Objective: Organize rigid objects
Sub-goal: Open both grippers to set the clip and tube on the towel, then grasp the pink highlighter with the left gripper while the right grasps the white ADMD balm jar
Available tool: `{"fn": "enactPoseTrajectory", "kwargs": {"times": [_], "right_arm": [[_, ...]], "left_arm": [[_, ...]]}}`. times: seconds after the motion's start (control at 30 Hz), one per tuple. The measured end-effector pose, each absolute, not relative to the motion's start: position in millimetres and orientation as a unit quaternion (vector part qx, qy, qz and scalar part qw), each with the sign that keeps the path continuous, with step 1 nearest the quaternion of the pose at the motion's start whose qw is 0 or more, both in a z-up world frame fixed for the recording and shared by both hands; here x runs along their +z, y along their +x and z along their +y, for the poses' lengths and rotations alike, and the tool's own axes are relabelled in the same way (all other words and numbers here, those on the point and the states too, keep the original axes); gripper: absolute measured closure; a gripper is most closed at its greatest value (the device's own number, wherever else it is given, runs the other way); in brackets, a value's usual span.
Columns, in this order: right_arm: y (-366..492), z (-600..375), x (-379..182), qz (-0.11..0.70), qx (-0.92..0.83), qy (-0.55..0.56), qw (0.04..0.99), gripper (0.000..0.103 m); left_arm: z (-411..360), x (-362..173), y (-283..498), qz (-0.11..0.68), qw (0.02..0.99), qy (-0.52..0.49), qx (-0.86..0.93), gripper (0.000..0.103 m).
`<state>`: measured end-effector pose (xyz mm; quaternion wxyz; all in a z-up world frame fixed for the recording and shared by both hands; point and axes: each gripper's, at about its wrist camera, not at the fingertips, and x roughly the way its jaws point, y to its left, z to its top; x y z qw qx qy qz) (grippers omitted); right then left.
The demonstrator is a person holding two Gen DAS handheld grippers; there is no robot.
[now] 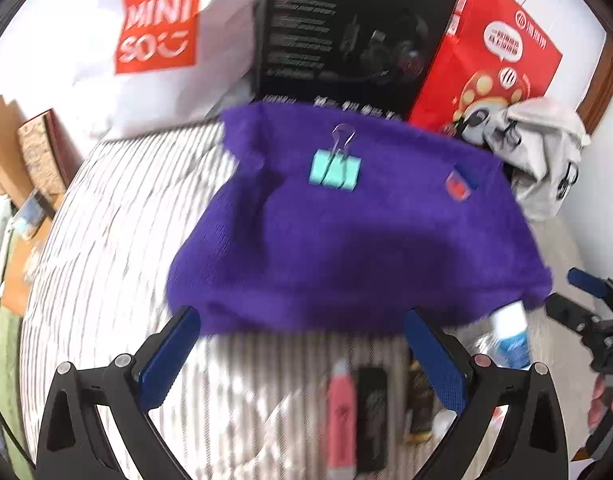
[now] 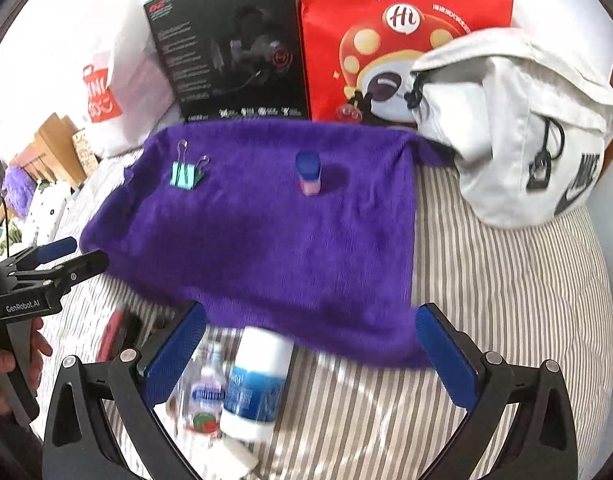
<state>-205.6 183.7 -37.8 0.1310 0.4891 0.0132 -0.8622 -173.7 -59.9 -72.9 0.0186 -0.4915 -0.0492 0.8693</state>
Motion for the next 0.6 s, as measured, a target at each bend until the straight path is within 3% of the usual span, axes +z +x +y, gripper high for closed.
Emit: {"fn": "enactPoseTrajectory", "kwargs": {"times": [0.5, 0.6], "right_arm": [[-140, 200, -56, -0.019, -0.851, 0.510, 0.127, 0.000], [-132, 205, -56, -0.022, -0.851, 0.510, 0.124, 0.000]], "left_arm": [[-60, -99, -127, 0.027, 0.002, -0.510, 0.860, 0.000], [-66, -97, -130, 0.012, 0.003, -0.504, 0.864, 0.000]]}}
